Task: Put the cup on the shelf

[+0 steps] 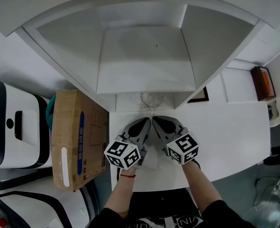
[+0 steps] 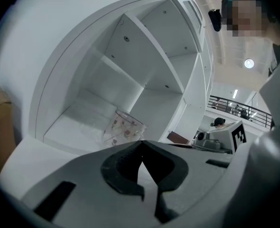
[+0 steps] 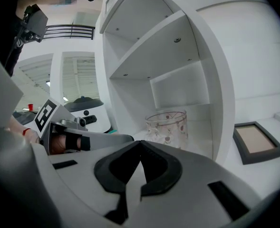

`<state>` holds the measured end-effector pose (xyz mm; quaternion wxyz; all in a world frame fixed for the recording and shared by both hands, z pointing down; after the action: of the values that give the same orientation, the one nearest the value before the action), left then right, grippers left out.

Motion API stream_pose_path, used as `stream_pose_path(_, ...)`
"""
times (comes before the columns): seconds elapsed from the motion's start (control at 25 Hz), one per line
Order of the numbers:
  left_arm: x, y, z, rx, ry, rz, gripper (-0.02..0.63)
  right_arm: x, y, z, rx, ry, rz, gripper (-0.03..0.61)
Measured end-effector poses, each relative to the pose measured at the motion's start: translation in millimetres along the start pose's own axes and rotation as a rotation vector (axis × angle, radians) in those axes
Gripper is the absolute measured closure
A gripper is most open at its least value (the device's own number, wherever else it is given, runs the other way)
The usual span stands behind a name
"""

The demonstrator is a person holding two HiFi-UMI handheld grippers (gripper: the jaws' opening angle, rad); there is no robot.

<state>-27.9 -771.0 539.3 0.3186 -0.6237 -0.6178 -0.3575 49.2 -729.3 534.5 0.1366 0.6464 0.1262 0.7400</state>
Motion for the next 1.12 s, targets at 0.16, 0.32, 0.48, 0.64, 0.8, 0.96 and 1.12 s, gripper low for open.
stream_pose_path(0.16, 0, 6, -3, 0.011, -0.002, -0.01, 0.608, 0, 3, 2, 0.009, 0.0, 0.0, 0.575)
stream_pose_path(0.32, -1, 9, -8, 0.017, -0.009, -0.009, 0.608, -2, 7, 4, 0.014, 0.006, 0.001, 0.575)
stream_pose_path(0.48, -5, 12, -13, 0.02, -0.008, -0.006, 0.608, -4, 13, 7, 0.019, 0.006, 0.001, 0.575)
stream_pose_path(0.64, -8, 14, -19, 0.017, -0.009, -0.003, 0.608, -7, 19, 9, 0.027, 0.003, 0.004, 0.575)
stream_pose_path(0.8, -11, 17, -24, 0.015, -0.013, 0.003, 0.607, -10, 25, 11, 0.043, 0.005, 0.009, 0.575)
stream_pose_path(0.96, -13, 21, -28, 0.009, -0.02, 0.012, 0.607, -12, 29, 15, 0.051, 0.009, 0.015, 0.574)
stream_pose_path(1.12, -15, 23, -31, 0.0, -0.022, 0.024, 0.609, -13, 34, 18, 0.061, 0.018, 0.022, 0.575)
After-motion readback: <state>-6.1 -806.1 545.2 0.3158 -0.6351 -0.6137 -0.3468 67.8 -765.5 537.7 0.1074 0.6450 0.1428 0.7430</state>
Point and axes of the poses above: the fingertips, and each gripper's own axes: y forward along the fingers, z to its right, x out of its underside, the point moved 5 cm from there along -y, backward along the fingers, and after that the axes turned 14 degrees about x, right-handed, at the moved point
